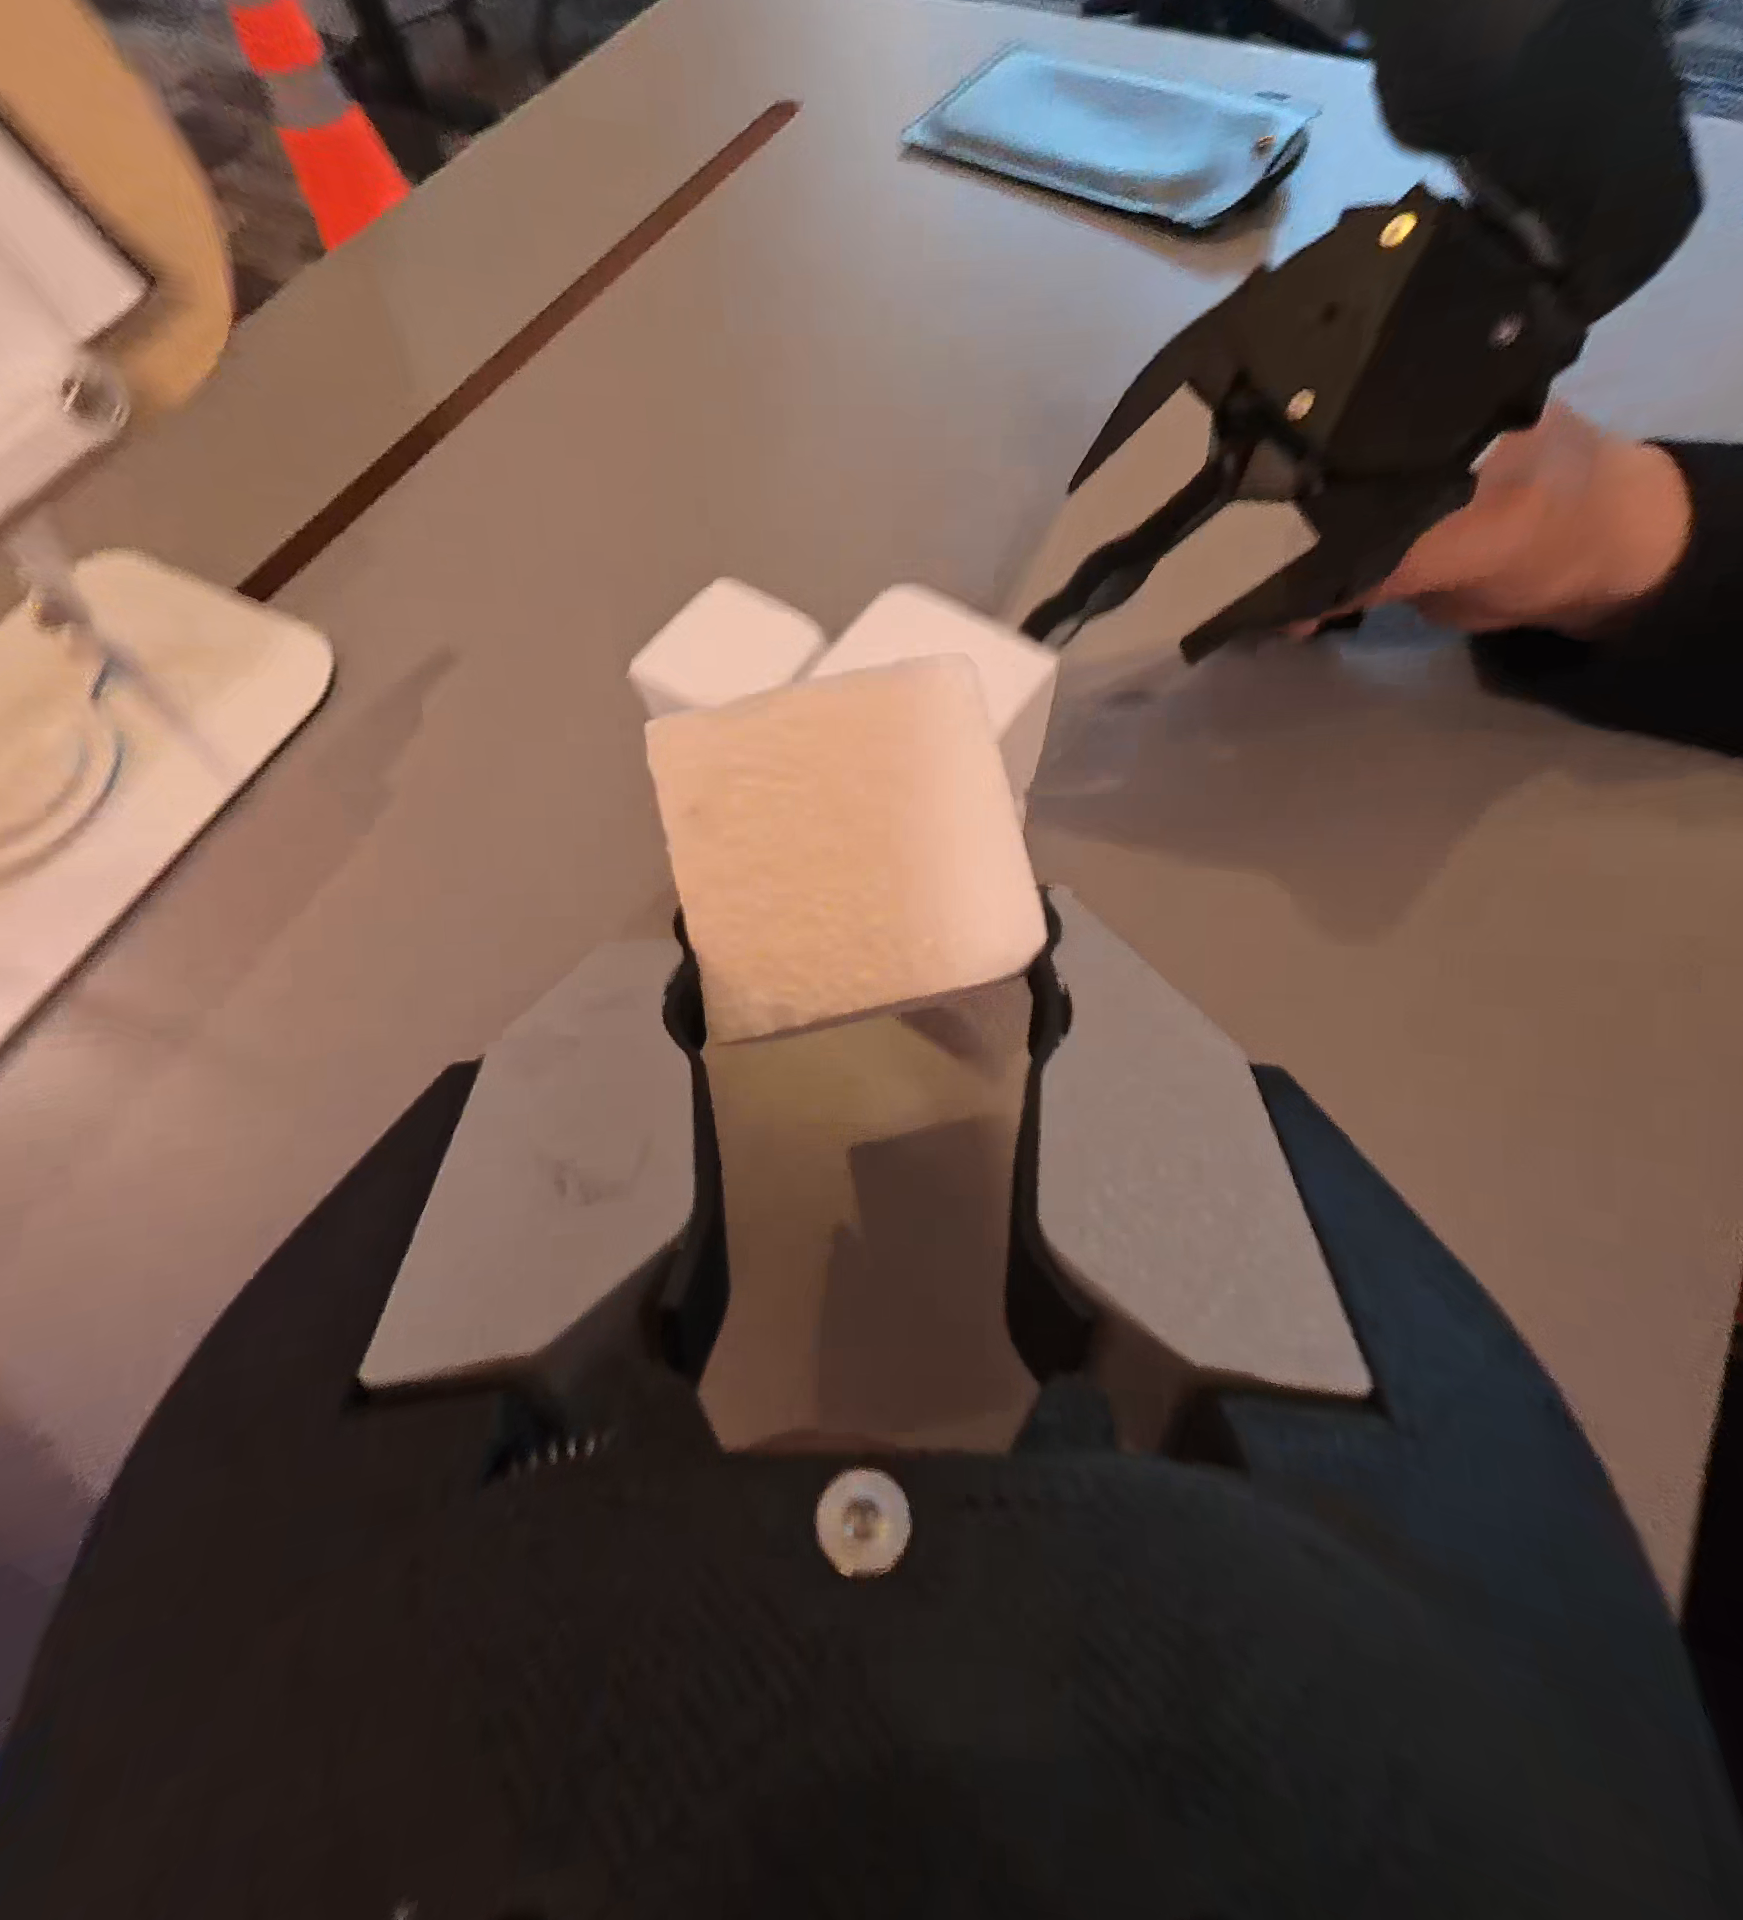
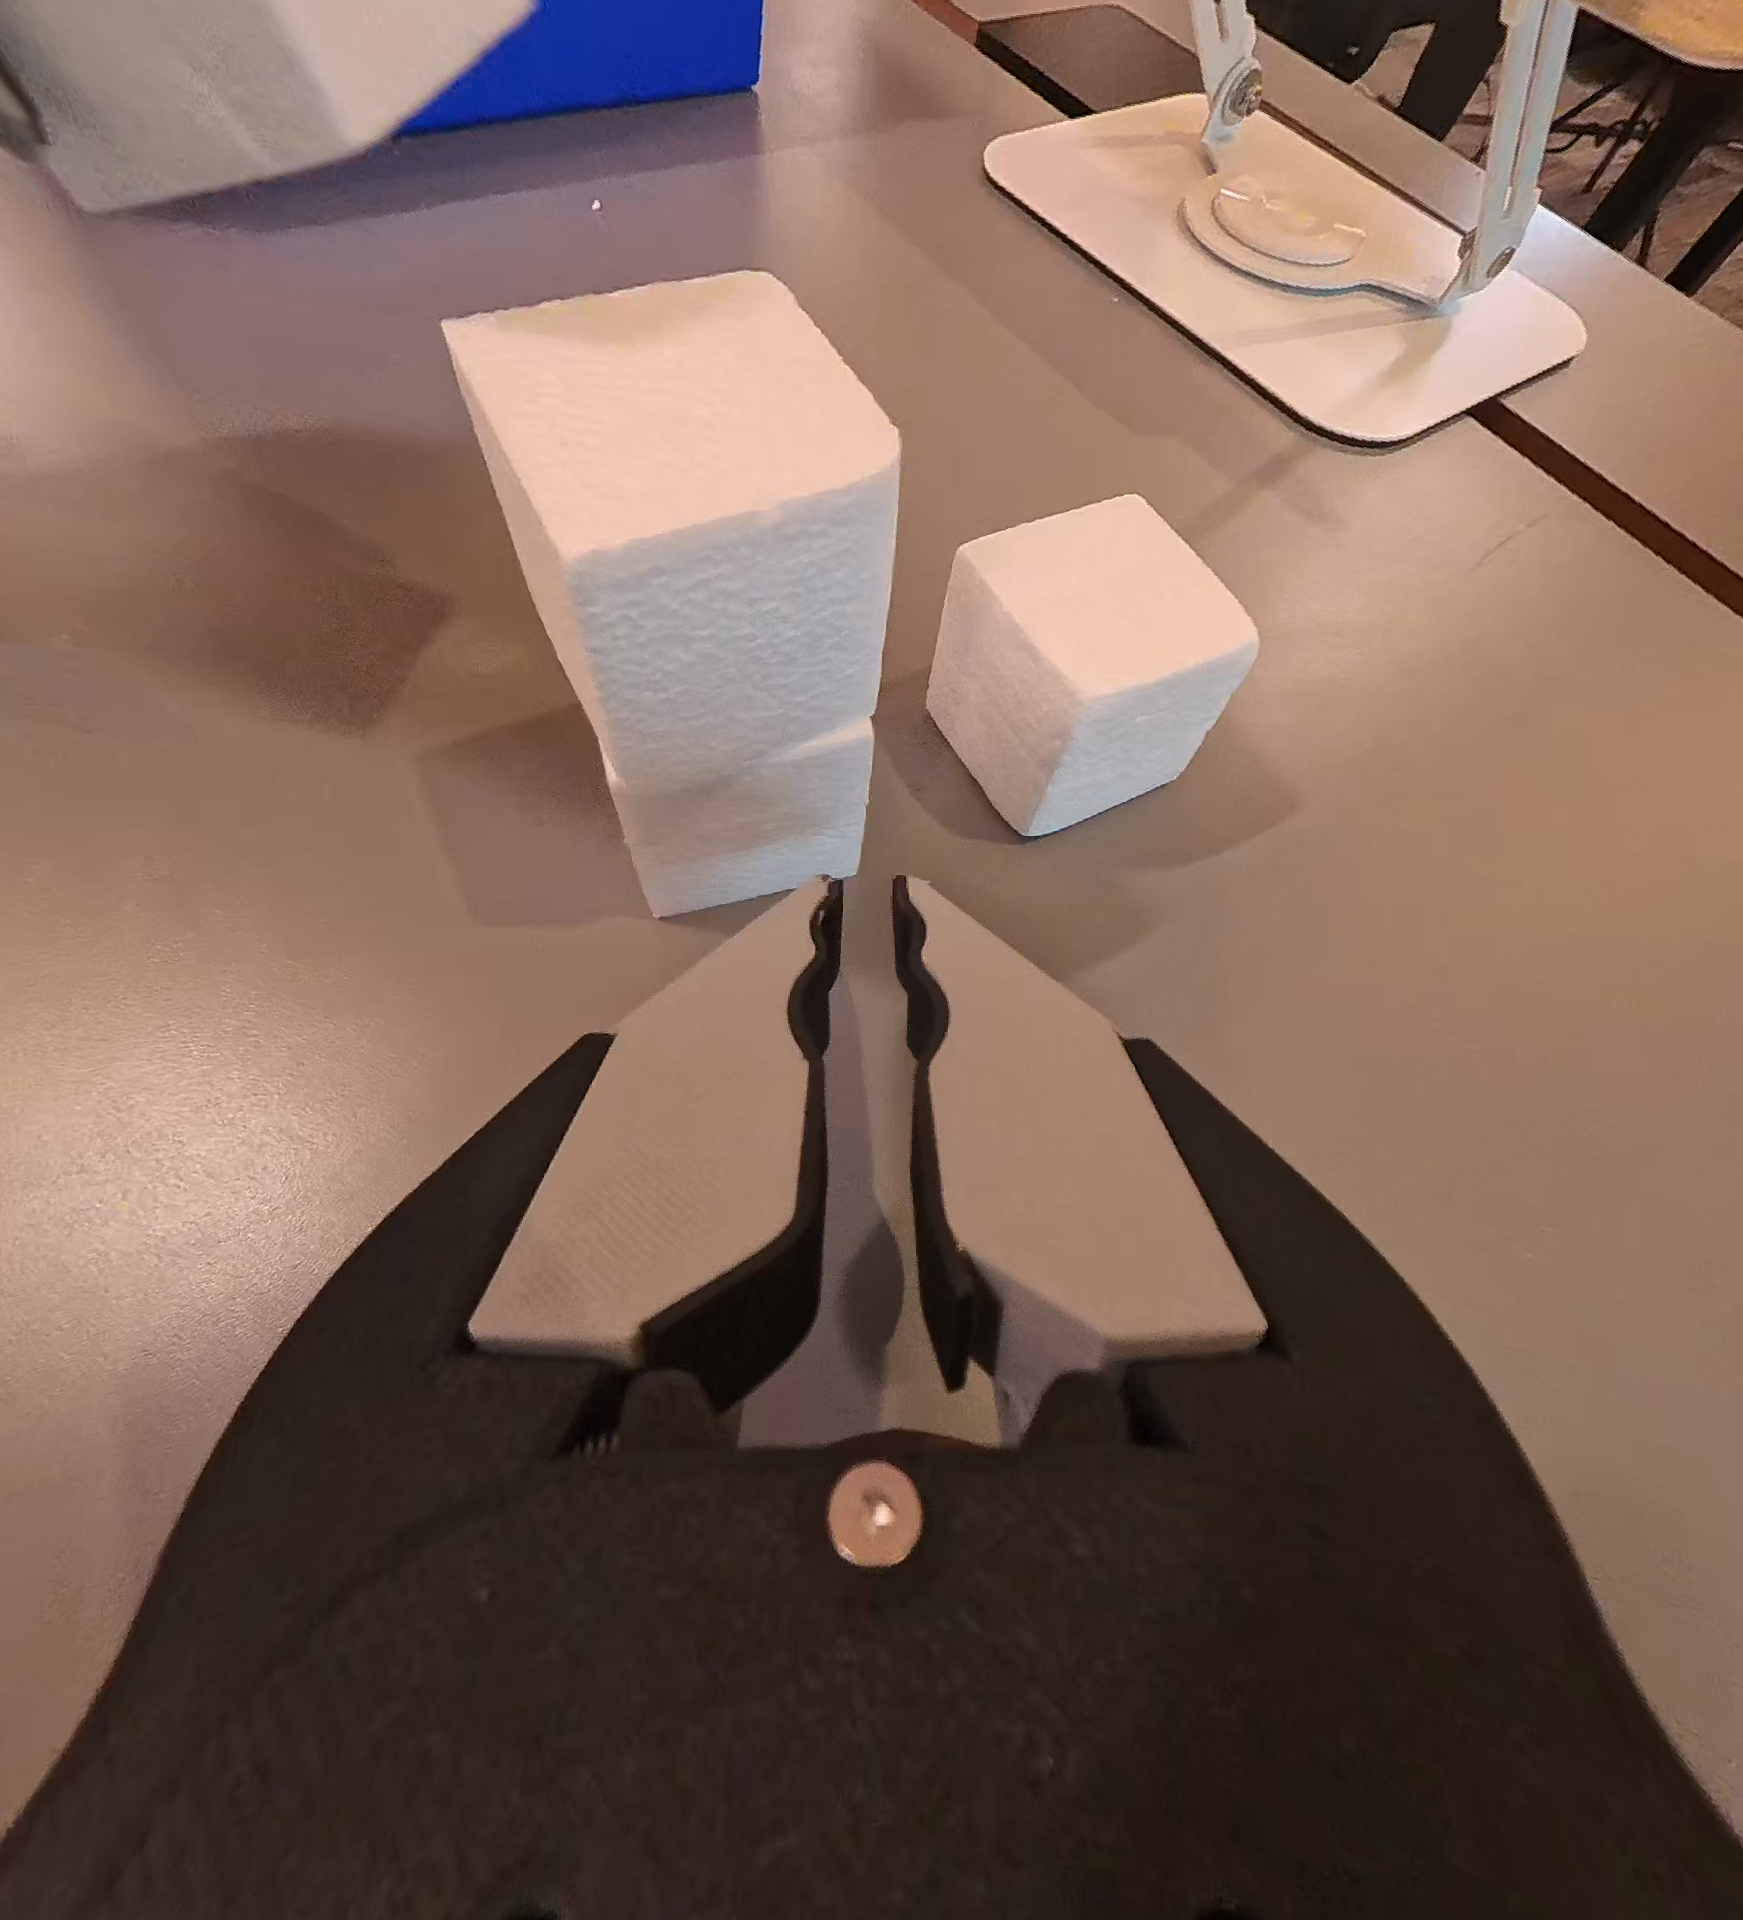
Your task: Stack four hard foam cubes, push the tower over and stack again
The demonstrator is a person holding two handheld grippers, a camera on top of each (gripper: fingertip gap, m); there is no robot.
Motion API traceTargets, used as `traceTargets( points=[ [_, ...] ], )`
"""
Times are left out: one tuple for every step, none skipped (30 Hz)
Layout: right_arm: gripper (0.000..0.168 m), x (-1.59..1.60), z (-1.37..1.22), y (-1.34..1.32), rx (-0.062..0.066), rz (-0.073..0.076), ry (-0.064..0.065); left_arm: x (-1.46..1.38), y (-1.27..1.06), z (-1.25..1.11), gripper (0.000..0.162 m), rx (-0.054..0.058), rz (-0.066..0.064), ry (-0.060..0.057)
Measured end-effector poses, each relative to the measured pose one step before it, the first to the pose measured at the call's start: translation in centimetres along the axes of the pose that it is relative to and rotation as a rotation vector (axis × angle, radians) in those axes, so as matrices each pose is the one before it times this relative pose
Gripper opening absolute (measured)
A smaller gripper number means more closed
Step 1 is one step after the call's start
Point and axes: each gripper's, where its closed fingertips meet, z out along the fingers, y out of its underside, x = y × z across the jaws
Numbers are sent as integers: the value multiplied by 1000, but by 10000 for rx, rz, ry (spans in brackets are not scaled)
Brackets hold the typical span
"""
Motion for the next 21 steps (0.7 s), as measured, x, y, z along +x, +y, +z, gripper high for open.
traceTargets(
  points=[
    [7, 83, -39, 40, 3, 11, 21, 264, -1105, 988, 61, -1, 293, 229],
    [7, 75, -29, 60, -8, 17, 0, 53, -987, 852, 61, -31, 264, 108],
    [7, 76, -26, 79, -17, 20, -3, -106, -837, 745, 61, -74, 188, 38],
    [7, 64, -26, 63, -15, 15, -6, 140, -645, 639, 61, -148, 127, 203],
    [7, 72, -37, 38, -5, 11, -7, 224, -487, 544, 61, -195, 91, 244],
    [7, 45, -45, -37, 13, 10, -11, 74, -409, 471, 61, -172, 95, 100],
    [7, 38, -62, -75, 27, 9, -15, 77, -271, 384, 61, -184, 112, 63],
    [7, 19, -68, -112, 41, 5, -9, 138, -101, 301, 61, -232, 138, 81],
    [7, 1, -64, -136, 49, 5, -14, 85, -31, 218, 61, -217, 173, 27],
    [7, -37, -63, -104, 37, 10, -21, 24, 2, 112, 61, -187, 167, 2],
    [7, -46, -43, -74, 28, 0, -17, 86, 1, 22, 61, -168, 143, 69],
    [7, -31, -46, -59, 23, -21, 6, 107, -56, -59, 61, -132, 135, 115],
    [7, -40, -33, -46, 13, -23, 5, 3, -116, -134, 61, -101, 96, 83],
    [7, -38, -7, -31, 7, -12, -3, -122, -170, -165, 61, -92, 16, 37],
    [7, -46, 14, 8, -8, -6, -14, -110, -155, -172, 61, -111, -34, 63],
    [7, -41, 18, 20, -23, -9, -5, -23, -138, -146, 61, -87, -19, 104],
    [7, -6, 19, 16, -21, -20, 15, 4, -114, -118, 61, -54, 3, 89],
    [7, 7, -15, 4, -12, -24, 24, -34, -9, -85, 61, -69, -26, 40],
    [7, 35, -31, -18, 0, -15, 25, -43, 121, -43, 61, -93, -48, 16],
    [7, 45, -62, -53, 21, 5, 27, 31, 179, 7, 61, -96, -30, 43],
    [7, 51, -50, -57, 34, 29, 19, 28, 197, 28, 61, -73, -19, 23]
  ],
)
